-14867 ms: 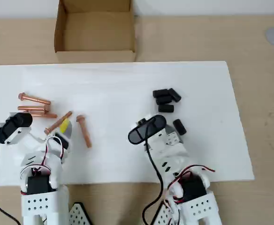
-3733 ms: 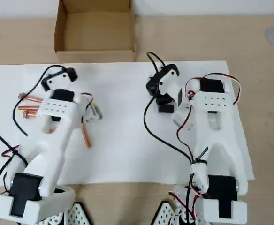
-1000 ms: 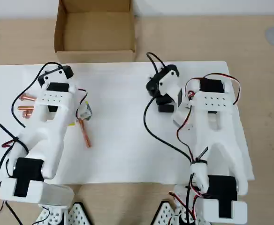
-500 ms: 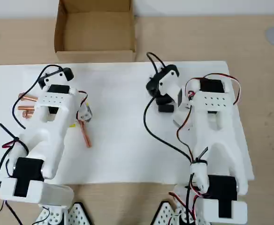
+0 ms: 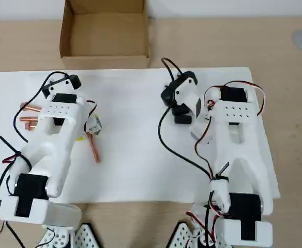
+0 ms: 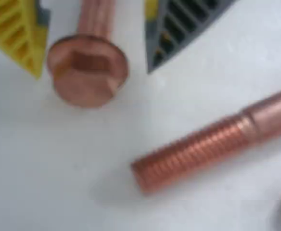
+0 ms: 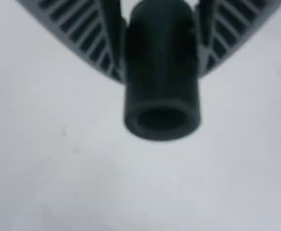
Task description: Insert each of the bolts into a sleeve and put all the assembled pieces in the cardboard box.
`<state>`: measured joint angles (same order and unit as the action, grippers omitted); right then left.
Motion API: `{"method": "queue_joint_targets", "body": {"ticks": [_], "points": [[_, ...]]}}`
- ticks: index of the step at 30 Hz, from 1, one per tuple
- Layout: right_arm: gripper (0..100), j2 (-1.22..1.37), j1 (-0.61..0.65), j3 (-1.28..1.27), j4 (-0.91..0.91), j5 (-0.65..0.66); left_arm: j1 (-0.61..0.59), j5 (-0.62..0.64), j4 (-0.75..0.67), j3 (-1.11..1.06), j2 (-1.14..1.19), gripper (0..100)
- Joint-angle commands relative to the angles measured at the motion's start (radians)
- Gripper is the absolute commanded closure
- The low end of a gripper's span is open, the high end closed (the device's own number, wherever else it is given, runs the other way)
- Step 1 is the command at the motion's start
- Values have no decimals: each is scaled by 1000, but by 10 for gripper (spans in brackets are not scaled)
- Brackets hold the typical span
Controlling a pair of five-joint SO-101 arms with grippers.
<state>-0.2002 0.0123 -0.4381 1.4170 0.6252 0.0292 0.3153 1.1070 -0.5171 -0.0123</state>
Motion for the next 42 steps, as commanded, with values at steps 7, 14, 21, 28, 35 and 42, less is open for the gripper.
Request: {"method": "queue_joint_targets", "body": {"ticks": [7,14,21,28,35,42], "points": [[987,-45,4,56,18,-6,9,-5,-5,5,-5,982],[987,-47,4,56,18,-6,9,-5,-3,5,-5,985],[987,-47,4,56,18,-6,11,-6,-3,8,-13,985],[987,-56,4,58,17,-8,6,-8,-3,32,-101,986],[987,-214,12,68,17,-9,12,-41,-5,32,-414,988],[987,-475,15,62,-72,-133,14,-101,-3,21,-727,988]]}}
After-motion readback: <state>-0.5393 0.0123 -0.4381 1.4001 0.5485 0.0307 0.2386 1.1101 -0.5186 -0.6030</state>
